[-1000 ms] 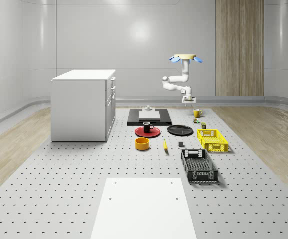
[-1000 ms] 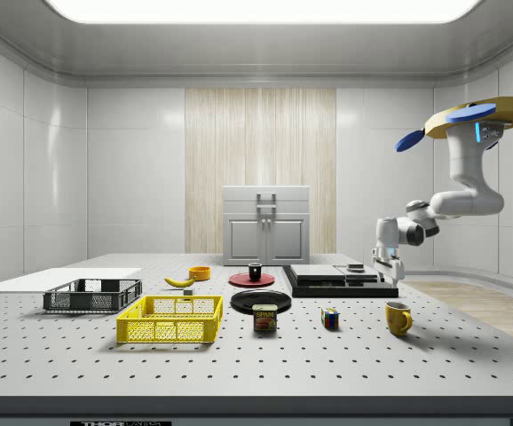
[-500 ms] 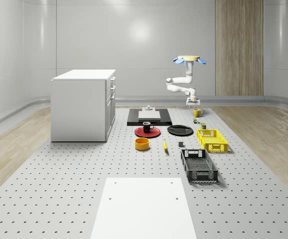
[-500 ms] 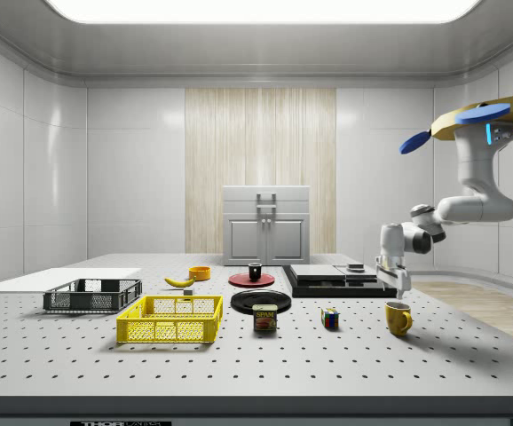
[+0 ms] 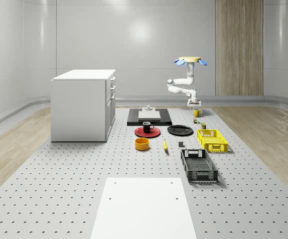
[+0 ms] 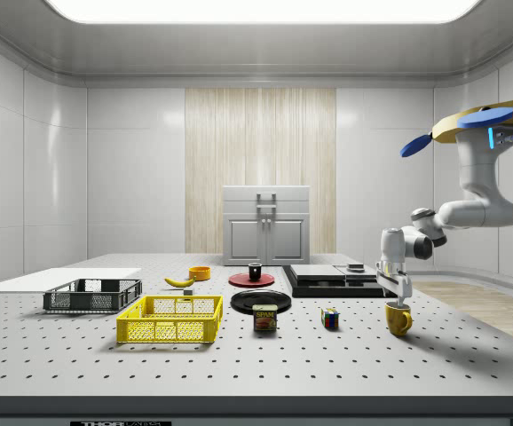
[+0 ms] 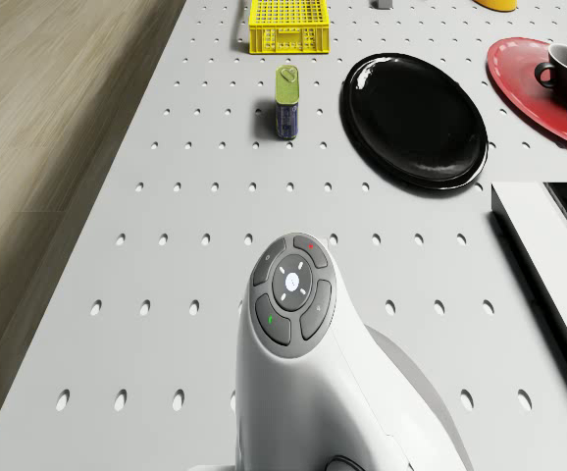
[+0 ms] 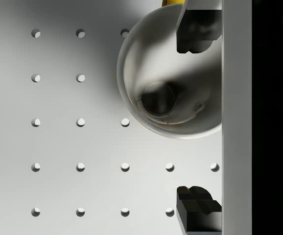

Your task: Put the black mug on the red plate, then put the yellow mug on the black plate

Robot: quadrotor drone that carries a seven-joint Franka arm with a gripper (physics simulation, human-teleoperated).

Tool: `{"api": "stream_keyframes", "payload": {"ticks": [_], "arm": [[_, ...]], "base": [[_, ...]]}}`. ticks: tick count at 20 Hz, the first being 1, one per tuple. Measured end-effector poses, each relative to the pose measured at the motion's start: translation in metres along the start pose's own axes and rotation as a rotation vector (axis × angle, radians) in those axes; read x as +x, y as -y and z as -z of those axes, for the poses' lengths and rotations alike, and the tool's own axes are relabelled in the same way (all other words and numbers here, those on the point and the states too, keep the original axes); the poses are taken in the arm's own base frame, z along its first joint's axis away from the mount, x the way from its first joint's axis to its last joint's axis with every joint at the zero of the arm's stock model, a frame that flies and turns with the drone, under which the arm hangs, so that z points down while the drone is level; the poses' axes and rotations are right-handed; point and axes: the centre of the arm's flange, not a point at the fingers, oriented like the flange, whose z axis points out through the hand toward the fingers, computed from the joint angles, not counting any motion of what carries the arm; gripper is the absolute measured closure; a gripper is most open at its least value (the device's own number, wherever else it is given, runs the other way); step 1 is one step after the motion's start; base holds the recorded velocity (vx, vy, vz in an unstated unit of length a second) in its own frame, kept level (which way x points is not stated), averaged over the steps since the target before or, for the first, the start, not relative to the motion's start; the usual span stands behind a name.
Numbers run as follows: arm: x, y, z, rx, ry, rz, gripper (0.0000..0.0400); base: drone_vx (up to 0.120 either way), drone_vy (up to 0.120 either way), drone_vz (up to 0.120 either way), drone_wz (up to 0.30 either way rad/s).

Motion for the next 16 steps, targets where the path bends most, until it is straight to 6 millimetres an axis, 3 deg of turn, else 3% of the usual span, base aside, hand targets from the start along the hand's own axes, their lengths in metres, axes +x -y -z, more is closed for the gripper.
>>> {"api": "stream_keyframes", "payload": {"ticks": [16], "arm": [[-0.002,0.002,-0.019,0.000,0.000,0.000,0.0000]], "base": [[0.000,-0.002,0.000,0.000]]}}
